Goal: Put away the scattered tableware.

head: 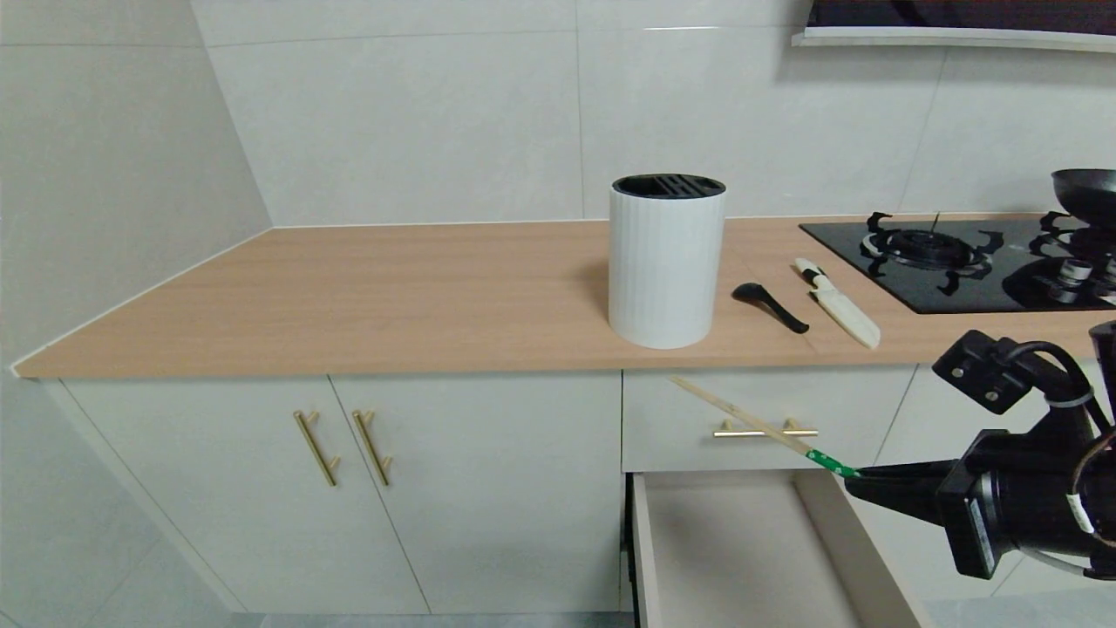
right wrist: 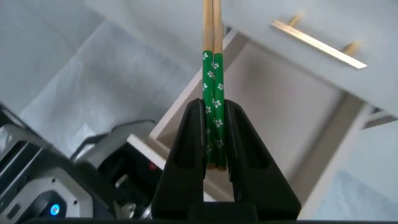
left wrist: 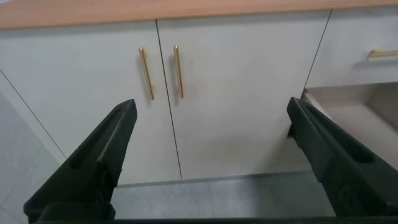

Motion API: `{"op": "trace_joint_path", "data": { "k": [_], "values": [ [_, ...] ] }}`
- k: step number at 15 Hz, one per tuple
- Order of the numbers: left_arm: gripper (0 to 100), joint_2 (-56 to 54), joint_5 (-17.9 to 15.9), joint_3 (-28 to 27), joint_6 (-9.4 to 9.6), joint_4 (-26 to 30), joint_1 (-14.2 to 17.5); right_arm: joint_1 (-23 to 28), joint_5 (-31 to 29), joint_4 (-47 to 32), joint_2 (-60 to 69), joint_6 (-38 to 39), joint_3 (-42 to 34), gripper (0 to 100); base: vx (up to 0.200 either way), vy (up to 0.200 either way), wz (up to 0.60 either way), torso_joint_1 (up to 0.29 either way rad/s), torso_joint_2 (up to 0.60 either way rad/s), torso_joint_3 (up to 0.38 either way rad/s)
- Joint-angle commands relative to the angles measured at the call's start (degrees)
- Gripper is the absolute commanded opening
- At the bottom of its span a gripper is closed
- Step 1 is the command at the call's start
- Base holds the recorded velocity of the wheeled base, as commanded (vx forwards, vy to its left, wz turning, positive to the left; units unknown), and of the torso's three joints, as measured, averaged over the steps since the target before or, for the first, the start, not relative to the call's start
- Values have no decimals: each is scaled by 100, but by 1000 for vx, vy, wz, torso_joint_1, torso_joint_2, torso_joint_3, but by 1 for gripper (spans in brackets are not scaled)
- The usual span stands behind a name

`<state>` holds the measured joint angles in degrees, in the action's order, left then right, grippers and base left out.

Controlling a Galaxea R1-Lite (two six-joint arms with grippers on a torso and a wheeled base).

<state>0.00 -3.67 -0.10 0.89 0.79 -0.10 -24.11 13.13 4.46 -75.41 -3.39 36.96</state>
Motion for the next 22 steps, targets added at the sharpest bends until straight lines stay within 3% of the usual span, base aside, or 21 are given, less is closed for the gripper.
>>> {"op": "trace_joint_path", "data": {
  "k": [1,14,22],
  "values": [
    [100,0,-2,1,-1,0,1,-94,32,2,-105,-4,-58,0,0,0,0,-173,417,246],
    [100,0,-2,1,-1,0,1,-164,32,20,-598,-4,-66,0,0,0,0,-161,459,290],
    [100,0,-2,1,-1,0,1,-138,-12,55,-1327,49,13,0,0,0,0,-17,76,51]
  ]
}}
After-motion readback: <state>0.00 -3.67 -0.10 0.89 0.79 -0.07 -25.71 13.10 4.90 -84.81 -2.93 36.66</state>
